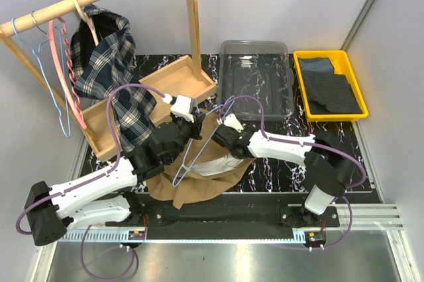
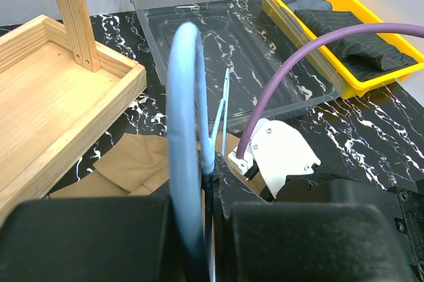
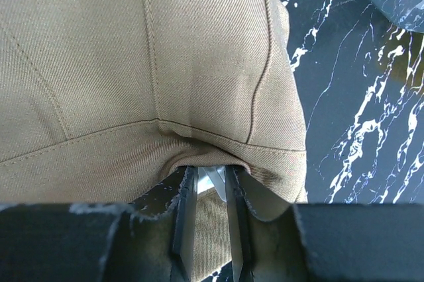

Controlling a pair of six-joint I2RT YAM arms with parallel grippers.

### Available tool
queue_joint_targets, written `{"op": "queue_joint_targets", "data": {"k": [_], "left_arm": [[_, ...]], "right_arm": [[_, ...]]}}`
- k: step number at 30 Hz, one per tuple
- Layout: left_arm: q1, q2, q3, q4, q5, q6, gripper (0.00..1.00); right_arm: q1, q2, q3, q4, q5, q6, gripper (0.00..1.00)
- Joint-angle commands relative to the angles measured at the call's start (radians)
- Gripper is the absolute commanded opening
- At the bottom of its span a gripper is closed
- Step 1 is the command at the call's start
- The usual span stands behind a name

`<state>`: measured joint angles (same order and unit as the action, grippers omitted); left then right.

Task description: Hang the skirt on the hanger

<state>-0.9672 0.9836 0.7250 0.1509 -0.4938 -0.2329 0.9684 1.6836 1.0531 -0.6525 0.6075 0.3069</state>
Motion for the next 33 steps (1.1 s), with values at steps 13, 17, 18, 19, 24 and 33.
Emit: {"op": "queue_joint_targets", "data": {"k": [13,17,18,19,24,33], "left_arm": [[-0.004,-0.013,0.024,0.026,0.012,0.006,0.0],[-0.004,-0.019,0.021,0.013,0.018,0.001,0.0],[-0.004,-0.022,0.019,0.013,0.02,0.001,0.0],[-0.004,-0.025,0.017,0.01,0.02,0.001,0.0],[-0.004,-0.036,0.01,-0.001,0.026,0.001,0.0],[-0.004,-0.152,-0.042,-0.016,0.174,0.02,0.0]], "right_arm": [[-0.007,-0.056,0.044,-0.045,0.112,0.015,0.0],[-0.008,-0.179,0.041,-0.038,0.001,-0.032,0.0],[-0.007,-0.2,0.041,-0.038,-0.017,-0.034,0.0],[-0.007,-0.244,0.039,-0.036,-0.061,-0.041,0.0],[-0.013,-0.355,0.041,-0.036,-0.117,-0.058,0.0],[-0.03,-0.478,0.047,-0.001,-0.017,0.0,0.0]]}}
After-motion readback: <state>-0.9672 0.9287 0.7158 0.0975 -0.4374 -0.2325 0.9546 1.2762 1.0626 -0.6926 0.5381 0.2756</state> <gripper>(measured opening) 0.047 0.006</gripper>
